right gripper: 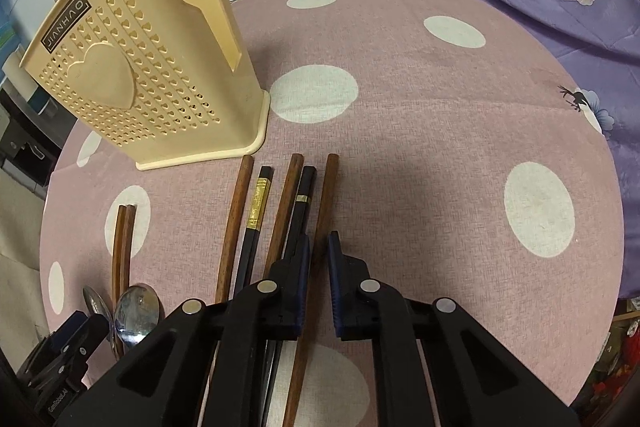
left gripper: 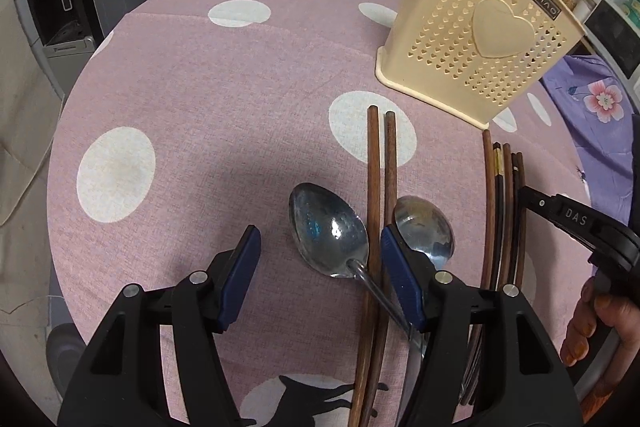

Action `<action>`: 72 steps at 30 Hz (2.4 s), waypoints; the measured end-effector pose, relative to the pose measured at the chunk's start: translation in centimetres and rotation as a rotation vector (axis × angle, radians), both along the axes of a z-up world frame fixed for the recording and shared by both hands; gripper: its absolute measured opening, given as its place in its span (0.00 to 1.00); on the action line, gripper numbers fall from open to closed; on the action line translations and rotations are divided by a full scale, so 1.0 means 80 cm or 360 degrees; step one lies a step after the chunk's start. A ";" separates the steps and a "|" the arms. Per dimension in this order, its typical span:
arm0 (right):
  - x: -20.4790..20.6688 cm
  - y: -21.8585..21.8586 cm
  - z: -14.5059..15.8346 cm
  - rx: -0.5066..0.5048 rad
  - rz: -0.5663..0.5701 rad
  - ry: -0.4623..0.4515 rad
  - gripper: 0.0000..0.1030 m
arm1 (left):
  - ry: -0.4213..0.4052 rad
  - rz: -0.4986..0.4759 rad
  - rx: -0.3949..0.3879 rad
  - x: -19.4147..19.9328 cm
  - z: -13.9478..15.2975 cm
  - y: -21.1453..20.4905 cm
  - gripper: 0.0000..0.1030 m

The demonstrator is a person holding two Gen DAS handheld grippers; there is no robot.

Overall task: Organize utensils
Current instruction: 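Grasp the wooden spoon with left tool while right tool grasps a brown chopstick, then carry spoon and chopstick to the cream holder and release both inside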

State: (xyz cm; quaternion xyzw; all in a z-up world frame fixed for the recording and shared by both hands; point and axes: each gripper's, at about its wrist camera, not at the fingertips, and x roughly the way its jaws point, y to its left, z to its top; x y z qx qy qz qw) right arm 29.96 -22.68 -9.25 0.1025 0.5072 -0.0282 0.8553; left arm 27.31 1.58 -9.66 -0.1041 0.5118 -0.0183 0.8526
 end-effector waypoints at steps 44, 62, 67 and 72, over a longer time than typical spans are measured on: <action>-0.057 -0.006 0.116 0.0035 0.0244 -0.0586 0.06 | -0.0530 -0.0138 0.0159 -0.013 0.117 -0.038 0.36; -0.095 -0.006 0.173 0.0094 0.0359 -0.0738 0.06 | -0.0667 -0.0131 0.0143 -0.030 0.158 -0.024 0.36; -0.102 -0.002 0.191 0.0093 0.0388 -0.0797 0.06 | -0.0700 -0.0127 0.0135 -0.031 0.171 -0.021 0.36; -0.103 0.002 0.205 0.0082 0.0404 -0.0843 0.06 | -0.0718 -0.0137 0.0115 -0.026 0.183 -0.021 0.36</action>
